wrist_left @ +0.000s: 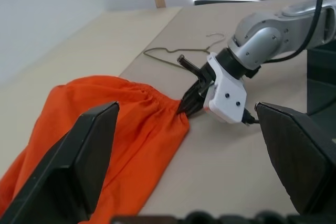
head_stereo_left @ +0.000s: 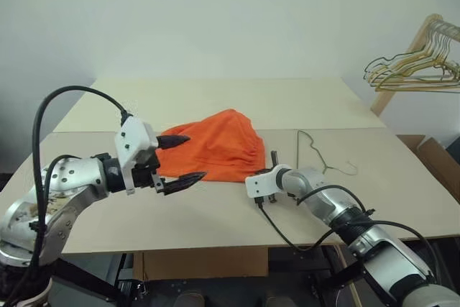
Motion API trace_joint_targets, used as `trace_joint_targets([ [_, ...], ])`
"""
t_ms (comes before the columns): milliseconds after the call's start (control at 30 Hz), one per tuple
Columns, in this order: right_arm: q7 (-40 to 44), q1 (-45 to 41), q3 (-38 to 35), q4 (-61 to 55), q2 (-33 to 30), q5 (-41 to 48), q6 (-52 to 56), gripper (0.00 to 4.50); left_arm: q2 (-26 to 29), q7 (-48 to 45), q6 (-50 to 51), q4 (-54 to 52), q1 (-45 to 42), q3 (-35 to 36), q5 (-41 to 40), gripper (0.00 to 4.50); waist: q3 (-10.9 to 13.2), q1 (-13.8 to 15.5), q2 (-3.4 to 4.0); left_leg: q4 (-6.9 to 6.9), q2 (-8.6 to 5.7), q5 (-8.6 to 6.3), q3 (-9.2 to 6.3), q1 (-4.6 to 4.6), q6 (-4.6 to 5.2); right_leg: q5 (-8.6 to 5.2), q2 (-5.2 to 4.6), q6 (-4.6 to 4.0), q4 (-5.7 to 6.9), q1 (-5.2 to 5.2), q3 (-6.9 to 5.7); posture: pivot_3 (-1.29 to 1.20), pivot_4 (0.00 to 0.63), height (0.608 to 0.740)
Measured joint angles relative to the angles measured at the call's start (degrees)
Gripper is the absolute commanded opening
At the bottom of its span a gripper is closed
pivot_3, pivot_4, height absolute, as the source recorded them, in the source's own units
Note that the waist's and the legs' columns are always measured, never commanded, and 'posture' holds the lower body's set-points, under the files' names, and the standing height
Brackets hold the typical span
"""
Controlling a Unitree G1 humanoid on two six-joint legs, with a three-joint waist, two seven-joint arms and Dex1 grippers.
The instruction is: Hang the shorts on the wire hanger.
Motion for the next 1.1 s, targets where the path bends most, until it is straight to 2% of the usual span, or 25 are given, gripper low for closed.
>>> trace_joint_targets([
  [133, 1.3, 3.0, -2.4, -6.8, -5.6, 2.2, -3.7, 0.03, 5.0, -3.2, -4.8, 4.0, 1.2, -1.7, 6.9, 4.5, 0.1, 0.1, 0.07, -0.03, -0.01, -0.01, 0.15, 0.0, 0.0, -0.06, -0.01, 0.0, -0.02, -0.02, 0.01, 0.12, 0.0, 0.74],
  [233, 2.4, 7.1, -6.4, -13.3, -9.9, 8.3, -9.3, 0.03, 10.3, -6.9, -10.6, 8.9, 3.7, -5.3, 14.7, 4.5, 0.2, -0.1, 0.09, -0.12, 0.0, -0.01, 0.35, 0.03, 0.0, -0.19, -0.02, -0.02, -0.02, -0.04, 0.01, 0.11, 0.0, 0.74],
  [433, 7.2, 14.8, -11.6, -22.8, -15.2, 19.0, -14.5, 0.03, 13.2, -8.6, -25.0, 16.7, 6.6, -12.4, 30.2, 4.5, 0.4, -0.1, 0.08, -0.15, 0.04, -0.02, 0.48, 0.03, 0.02, -0.38, -0.03, -0.3, -0.01, -0.09, 0.1, 0.07, 0.0, 0.74],
  [533, 9.4, 16.7, -14.0, -25.0, -17.6, 21.9, -14.9, 0.03, 12.6, -7.6, -30.2, 21.0, 6.3, -15.3, 36.3, 4.5, 0.4, -0.1, 0.08, -0.13, 0.07, -0.02, 0.54, 0.04, 0.03, -0.44, -0.06, -0.33, -0.02, -0.08, 0.12, 0.05, 0.0, 0.74],
  [700, 11.0, 18.4, -17.4, -26.4, -19.9, 24.1, -15.3, 0.03, 6.3, -2.7, -34.8, 28.3, 1.7, -21.5, 46.2, 4.5, 0.4, 0.0, 0.04, -0.12, 0.09, -0.02, 0.6, 0.06, 0.03, -0.32, -0.04, 0.03, 0.01, -0.08, 0.13, 0.03, 0.0, 0.74],
  [800, 11.7, 18.9, -17.9, -26.8, -20.1, 24.9, -15.2, 0.03, 4.1, -1.5, -36.2, 32.2, -1.4, -22.9, 49.5, 4.5, 0.4, -0.2, 0.03, -0.12, 0.09, -0.03, 0.63, 0.05, 0.04, -0.22, -0.03, -0.05, 0.01, -0.1, 0.16, 0.02, 0.0, 0.74],
  [900, 12.2, 19.0, -18.2, -28.5, -20.0, 25.6, -14.9, 0.0, 2.5, -1.1, -38.3, 35.2, -3.7, -24.1, 51.6, 3.9, 0.4, -0.8, 0.04, -0.12, 0.09, -0.04, 0.64, 0.07, 0.06, -0.22, -0.03, -0.04, 0.01, -0.1, 0.19, 0.01, 0.0, 0.74],
  [1100, 12.6, 19.7, -19.6, -29.9, -19.9, 26.2, -13.8, 0.0, -1.5, 0.1, -41.4, 41.6, -6.8, -25.1, 53.8, 2.01, 0.4, -1.2, 0.03, -0.09, 0.09, -0.04, 0.64, 0.09, 0.06, -0.21, -0.04, -0.02, 0.02, -0.06, 0.19, 0.0, 0.0, 0.74],
])
